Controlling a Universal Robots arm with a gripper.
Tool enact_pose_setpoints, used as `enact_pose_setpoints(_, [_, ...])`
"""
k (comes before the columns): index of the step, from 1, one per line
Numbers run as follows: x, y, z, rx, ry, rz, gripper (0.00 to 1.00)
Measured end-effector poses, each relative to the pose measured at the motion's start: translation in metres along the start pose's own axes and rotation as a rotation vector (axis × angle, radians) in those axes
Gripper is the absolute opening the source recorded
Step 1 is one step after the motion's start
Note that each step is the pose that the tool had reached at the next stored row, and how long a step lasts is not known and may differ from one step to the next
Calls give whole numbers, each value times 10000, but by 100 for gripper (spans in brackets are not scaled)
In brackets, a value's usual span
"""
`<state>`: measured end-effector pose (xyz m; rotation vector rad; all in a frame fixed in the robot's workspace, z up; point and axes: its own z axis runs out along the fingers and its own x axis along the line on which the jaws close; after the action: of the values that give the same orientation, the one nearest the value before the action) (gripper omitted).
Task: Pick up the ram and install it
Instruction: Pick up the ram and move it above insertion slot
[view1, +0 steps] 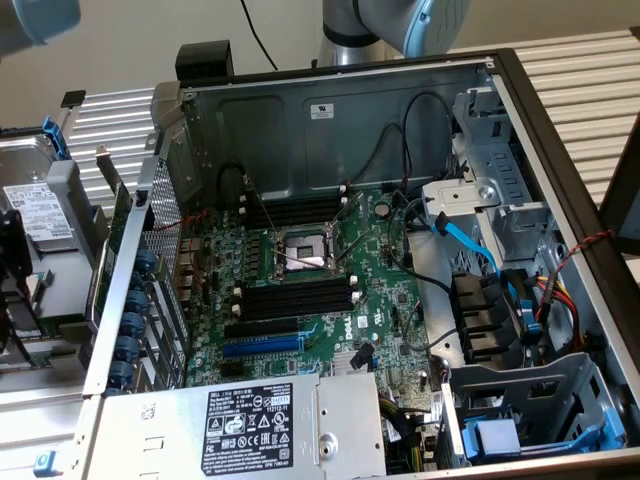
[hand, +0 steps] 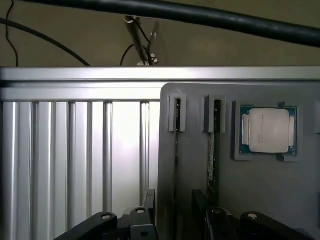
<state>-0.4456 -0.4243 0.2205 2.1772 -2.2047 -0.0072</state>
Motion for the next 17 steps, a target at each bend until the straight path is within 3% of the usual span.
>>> enact_pose_setpoints(17, [7,0,22,-35,3,-1,42])
